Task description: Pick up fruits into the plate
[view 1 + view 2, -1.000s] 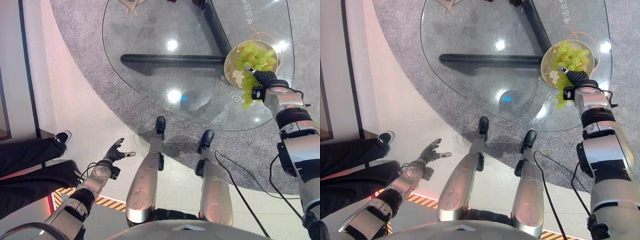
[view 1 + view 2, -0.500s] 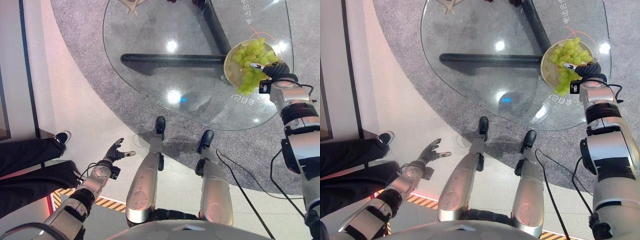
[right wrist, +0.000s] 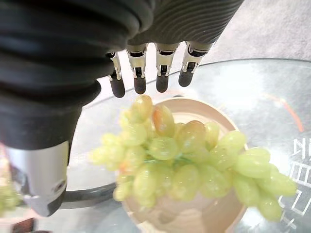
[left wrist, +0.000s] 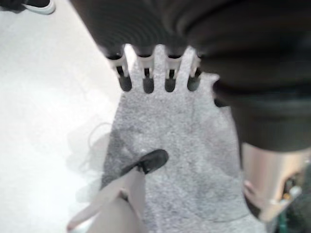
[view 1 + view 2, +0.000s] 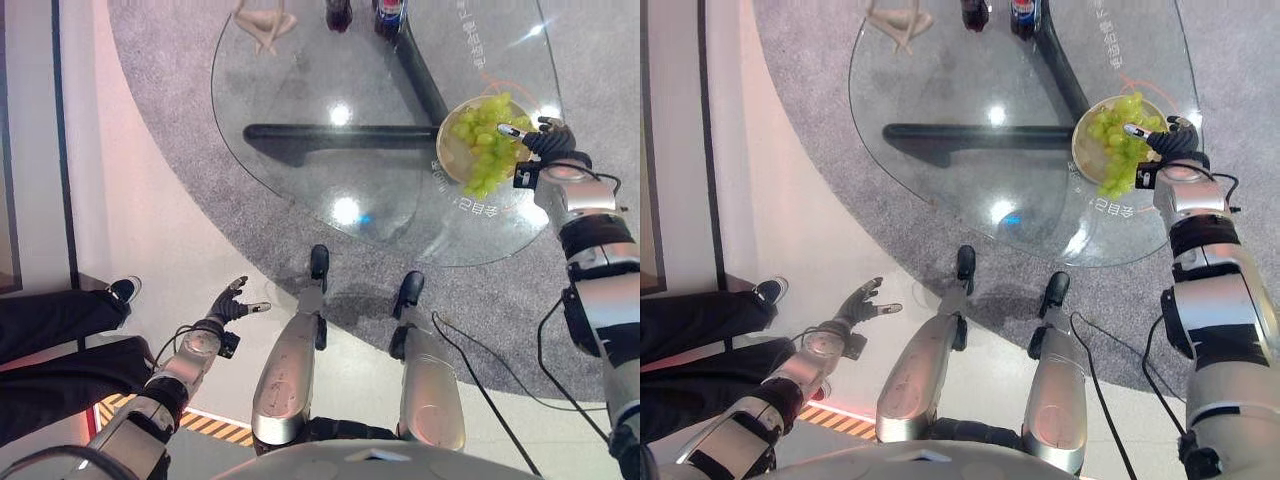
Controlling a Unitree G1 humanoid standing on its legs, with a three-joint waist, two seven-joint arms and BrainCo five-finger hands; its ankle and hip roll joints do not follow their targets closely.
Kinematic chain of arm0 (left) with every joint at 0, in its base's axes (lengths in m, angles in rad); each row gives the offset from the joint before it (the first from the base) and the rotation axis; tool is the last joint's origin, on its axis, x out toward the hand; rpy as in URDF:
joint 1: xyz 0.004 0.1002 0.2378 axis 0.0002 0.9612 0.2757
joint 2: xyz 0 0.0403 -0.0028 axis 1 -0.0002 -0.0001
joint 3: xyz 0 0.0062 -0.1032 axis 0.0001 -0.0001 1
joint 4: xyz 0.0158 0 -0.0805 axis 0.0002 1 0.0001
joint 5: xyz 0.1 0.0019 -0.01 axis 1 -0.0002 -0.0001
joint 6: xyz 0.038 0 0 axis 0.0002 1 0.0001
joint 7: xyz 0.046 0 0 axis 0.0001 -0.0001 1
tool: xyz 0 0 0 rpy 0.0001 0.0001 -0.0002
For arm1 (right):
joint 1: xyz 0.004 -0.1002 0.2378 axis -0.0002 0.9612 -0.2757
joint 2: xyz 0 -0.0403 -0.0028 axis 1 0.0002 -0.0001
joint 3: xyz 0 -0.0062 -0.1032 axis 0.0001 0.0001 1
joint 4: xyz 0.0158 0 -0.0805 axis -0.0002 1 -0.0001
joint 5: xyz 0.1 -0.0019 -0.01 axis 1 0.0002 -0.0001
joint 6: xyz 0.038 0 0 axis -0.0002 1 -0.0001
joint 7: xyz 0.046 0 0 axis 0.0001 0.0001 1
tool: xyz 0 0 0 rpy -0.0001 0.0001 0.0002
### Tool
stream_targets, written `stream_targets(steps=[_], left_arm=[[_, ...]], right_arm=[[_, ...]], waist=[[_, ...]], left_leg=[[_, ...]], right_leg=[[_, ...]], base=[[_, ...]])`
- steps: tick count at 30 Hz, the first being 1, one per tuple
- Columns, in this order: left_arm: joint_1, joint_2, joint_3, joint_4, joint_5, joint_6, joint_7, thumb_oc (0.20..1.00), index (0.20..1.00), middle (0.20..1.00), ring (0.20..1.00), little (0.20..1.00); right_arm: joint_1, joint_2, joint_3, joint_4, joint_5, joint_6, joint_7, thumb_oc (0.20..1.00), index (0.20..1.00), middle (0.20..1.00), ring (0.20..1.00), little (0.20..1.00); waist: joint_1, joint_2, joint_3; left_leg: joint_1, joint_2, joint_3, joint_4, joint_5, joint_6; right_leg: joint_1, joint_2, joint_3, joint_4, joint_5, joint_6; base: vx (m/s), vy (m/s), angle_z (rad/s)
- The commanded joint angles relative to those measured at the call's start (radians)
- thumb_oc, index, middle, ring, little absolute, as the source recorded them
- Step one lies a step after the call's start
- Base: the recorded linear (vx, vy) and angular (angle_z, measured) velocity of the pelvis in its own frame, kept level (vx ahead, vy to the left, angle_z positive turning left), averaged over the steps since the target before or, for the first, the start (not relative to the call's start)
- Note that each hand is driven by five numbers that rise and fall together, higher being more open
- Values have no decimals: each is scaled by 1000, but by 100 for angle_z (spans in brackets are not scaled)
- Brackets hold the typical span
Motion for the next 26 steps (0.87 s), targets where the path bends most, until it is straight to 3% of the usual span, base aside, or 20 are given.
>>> stream_targets(steps=[1,5,6,12,19,22,26], left_arm=[[-3,-19,46,85,-61,21,-33,1000,1000,1000,1000,1000],[15,-40,87,118,-94,38,-68,1000,1000,1000,1000,1000],[28,-50,99,135,-93,39,-84,1000,1000,1000,1000,1000],[103,-88,142,183,-76,33,-126,1000,1000,1000,1000,1000],[169,-165,198,337,-67,41,-159,1000,1000,1000,1000,1000],[190,-192,218,390,-64,55,-173,1000,1000,1000,1000,1000],[205,-213,223,420,-50,82,-175,1000,1000,1000,1000,1000]], right_arm=[[112,6,-16,-74,81,-115,9,1000,1000,1000,1000,1000],[322,116,-65,-155,128,-210,45,1000,1000,1000,1000,1000],[411,177,-74,-175,147,-260,77,1000,1000,1000,1000,1000],[672,325,-96,-116,133,-377,213,1000,1000,1000,1000,1000],[831,471,-87,133,98,-403,361,1000,1000,1000,1000,1000],[862,504,-84,226,27,-420,385,1000,1000,1000,1000,1000],[888,519,-87,288,-21,-387,409,1000,1000,1000,1000,1000]], waist=[[-37,-74,-30],[-58,-106,-82],[-67,-118,-110],[-88,-141,-220],[-111,-141,-347],[-121,-132,-372],[-131,-123,-390]], left_leg=[[82,-27,47,58,-180,13],[145,-16,65,38,-195,9],[167,-10,70,30,-198,8],[232,-5,85,21,-214,10],[322,-14,100,14,-244,18],[346,-17,105,6,-251,20],[366,-18,114,1,-259,22]], right_leg=[[5,65,4,56,-41,-51],[75,64,21,19,-38,-45],[98,63,30,7,-34,-41],[170,62,55,-22,-34,-31],[266,60,75,-63,-39,-28],[292,58,79,-77,-39,-28],[315,54,79,-89,-43,-28]], base=[[55,11,-1],[102,13,-5],[131,3,-10],[137,12,-10],[157,43,-16],[57,73,-3],[17,56,-12]])
